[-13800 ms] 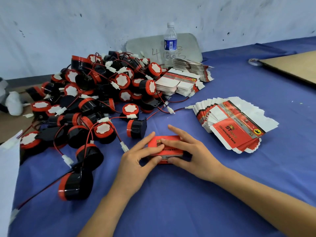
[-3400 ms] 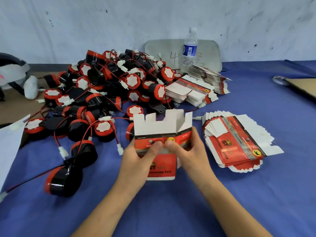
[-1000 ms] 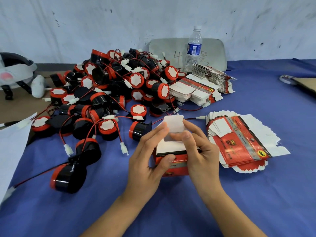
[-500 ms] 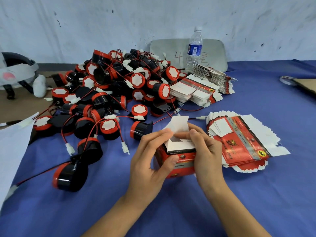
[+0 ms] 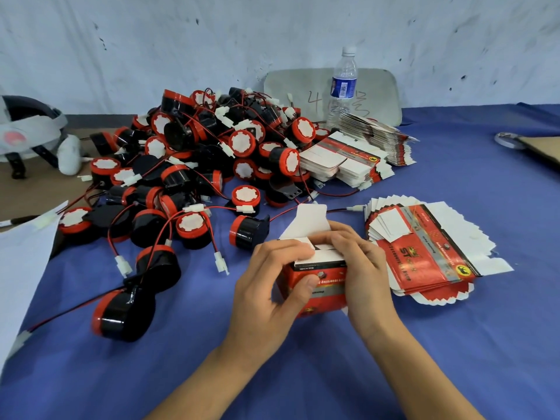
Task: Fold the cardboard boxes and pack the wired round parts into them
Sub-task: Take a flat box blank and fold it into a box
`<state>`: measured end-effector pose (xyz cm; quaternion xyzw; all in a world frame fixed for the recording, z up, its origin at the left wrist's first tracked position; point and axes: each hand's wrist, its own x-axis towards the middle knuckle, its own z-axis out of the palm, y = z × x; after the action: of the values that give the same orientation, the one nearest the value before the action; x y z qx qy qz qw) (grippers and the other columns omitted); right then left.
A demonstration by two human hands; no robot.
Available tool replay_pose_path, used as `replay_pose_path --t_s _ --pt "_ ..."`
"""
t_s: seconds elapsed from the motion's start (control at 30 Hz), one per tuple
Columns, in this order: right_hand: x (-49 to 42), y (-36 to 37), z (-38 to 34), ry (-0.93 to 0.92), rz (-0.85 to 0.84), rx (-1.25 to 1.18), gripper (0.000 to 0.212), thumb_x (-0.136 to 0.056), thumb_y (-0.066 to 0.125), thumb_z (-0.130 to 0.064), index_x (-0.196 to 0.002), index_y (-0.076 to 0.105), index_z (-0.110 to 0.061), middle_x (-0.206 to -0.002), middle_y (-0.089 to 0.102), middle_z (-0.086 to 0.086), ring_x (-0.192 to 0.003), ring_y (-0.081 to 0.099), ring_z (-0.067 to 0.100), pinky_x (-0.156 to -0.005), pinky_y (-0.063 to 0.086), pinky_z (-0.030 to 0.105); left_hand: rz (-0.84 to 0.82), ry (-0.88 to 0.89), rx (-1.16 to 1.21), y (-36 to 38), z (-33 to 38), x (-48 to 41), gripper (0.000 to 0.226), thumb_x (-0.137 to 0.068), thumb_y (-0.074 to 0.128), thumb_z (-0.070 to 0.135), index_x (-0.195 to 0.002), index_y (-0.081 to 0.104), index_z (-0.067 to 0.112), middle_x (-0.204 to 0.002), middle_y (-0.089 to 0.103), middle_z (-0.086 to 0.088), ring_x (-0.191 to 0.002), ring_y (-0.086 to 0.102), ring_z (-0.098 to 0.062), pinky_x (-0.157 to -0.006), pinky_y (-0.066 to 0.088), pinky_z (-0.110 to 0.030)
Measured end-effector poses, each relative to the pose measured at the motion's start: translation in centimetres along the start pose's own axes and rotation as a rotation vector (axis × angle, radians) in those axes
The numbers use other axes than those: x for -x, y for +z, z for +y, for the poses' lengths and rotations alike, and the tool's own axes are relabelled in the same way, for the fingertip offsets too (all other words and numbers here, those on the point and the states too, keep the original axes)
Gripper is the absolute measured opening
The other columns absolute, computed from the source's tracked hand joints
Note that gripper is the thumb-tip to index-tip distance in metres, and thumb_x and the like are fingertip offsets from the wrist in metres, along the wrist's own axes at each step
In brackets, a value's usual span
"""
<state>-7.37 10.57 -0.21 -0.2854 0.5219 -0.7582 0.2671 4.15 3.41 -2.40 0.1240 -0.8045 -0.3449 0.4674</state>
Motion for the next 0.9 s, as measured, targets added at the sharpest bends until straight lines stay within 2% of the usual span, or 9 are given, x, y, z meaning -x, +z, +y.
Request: replay_pose_path --t_s 0.1,0.17,0.3,0.37,0.5,0.6,0.7,0.8,0.9 --pt "-0.2 -0.2 -0.1 0.029 -0.03 0.022 0.039 -0.088 0.042 0.003 -0.075 0.075 -0.015 -0.097 0.069 0.0 -0.084 0.065 0.002 -0.07 0.051 0.02 0.003 -0.053 0.055 0.1 0.0 -0.1 0.024 -0.091 0.056 0.036 -0.115 0.058 0.029 -0.118 0.059 0.016 -0.115 0.057 -0.007 -0.092 0.046 -0.017" --pt "-0.2 -0.2 -0.2 0.073 -0.076 -0.02 0.044 -0.086 0.037 0.007 -0.087 0.072 -0.019 -0.089 0.069 -0.001 -0.075 0.063 0.009 -0.064 0.051 0.025 0.007 -0.06 0.073 0.1 0.0 -0.1 0.022 -0.091 0.056 0.033 -0.113 0.058 0.027 -0.117 0.06 0.014 -0.114 0.058 -0.008 -0.091 0.046 -0.018" --pt "-0.4 -0.5 -0.6 0.132 -0.134 -0.218 0.065 -0.084 0.034 0.013 -0.121 0.058 -0.034 -0.092 0.067 -0.003 -0.074 0.062 0.015 -0.06 0.052 0.029 0.009 -0.055 0.097 -0.2 0.0 -0.4 0.026 -0.097 0.048 0.044 -0.108 0.059 0.024 -0.113 0.06 0.014 -0.111 0.059 -0.01 -0.088 0.047 -0.017" --pt "-0.5 -0.6 -0.9 0.172 -0.169 -0.297 0.073 -0.082 0.036 0.013 -0.128 0.055 -0.04 -0.097 0.068 0.002 -0.079 0.063 0.021 -0.064 0.051 0.032 0.008 -0.035 0.08 -0.5 -0.1 -0.6 0.03 -0.099 0.043 0.046 -0.109 0.059 0.023 -0.114 0.059 0.016 -0.112 0.059 -0.009 -0.088 0.045 -0.014" --pt "-0.3 -0.6 -1.5 0.223 -0.358 -0.246 0.037 -0.078 0.057 -0.001 -0.096 0.075 -0.028 -0.097 0.072 -0.001 -0.081 0.066 0.015 -0.065 0.053 0.027 0.054 -0.049 0.118 -1.1 -0.4 -0.8 0.032 -0.102 0.034 0.044 -0.109 0.056 0.023 -0.118 0.059 0.017 -0.115 0.057 -0.011 -0.09 0.043 -0.015" --pt "-0.1 -0.5 -1.7 0.212 -0.386 -0.227 0.025 -0.08 0.059 -0.012 -0.094 0.078 -0.022 -0.099 0.073 0.004 -0.081 0.068 0.014 -0.063 0.056 0.025 0.086 -0.064 0.155 -1.2 -0.4 -0.9 0.029 -0.102 0.032 0.046 -0.112 0.051 0.027 -0.119 0.057 0.013 -0.115 0.055 -0.013 -0.091 0.042 -0.017" --pt "-0.1 -0.4 -1.6 0.167 -0.386 -0.194 0.012 -0.08 0.069 -0.018 -0.088 0.078 -0.014 -0.116 0.069 0.009 -0.099 0.067 0.021 -0.072 0.057 0.03 0.112 -0.036 0.131 -1.1 -0.3 -0.9 0.024 -0.102 0.031 0.046 -0.113 0.046 0.031 -0.119 0.052 0.012 -0.115 0.052 -0.01 -0.095 0.038 -0.016" --pt "-0.1 -0.2 -1.5 0.199 -0.353 -0.133 0.01 -0.077 0.071 -0.021 -0.077 0.078 -0.014 -0.117 0.068 0.005 -0.097 0.067 0.022 -0.069 0.057 0.029 0.088 -0.032 0.1 -1.3 -0.5 -1.0 0.028 -0.102 0.03 0.049 -0.115 0.046 0.031 -0.118 0.052 0.011 -0.114 0.052 -0.009 -0.095 0.037 -0.015" --pt "-0.3 -0.5 -1.5 0.303 -0.377 -0.083 0.021 -0.073 0.068 -0.015 -0.093 0.073 -0.02 -0.116 0.068 0.003 -0.089 0.067 0.021 -0.068 0.056 0.03 0.029 -0.025 0.072 -1.7 -0.9 -1.1 0.032 -0.101 0.029 0.052 -0.12 0.046 0.032 -0.12 0.053 0.013 -0.112 0.056 -0.011 -0.091 0.041 -0.016"
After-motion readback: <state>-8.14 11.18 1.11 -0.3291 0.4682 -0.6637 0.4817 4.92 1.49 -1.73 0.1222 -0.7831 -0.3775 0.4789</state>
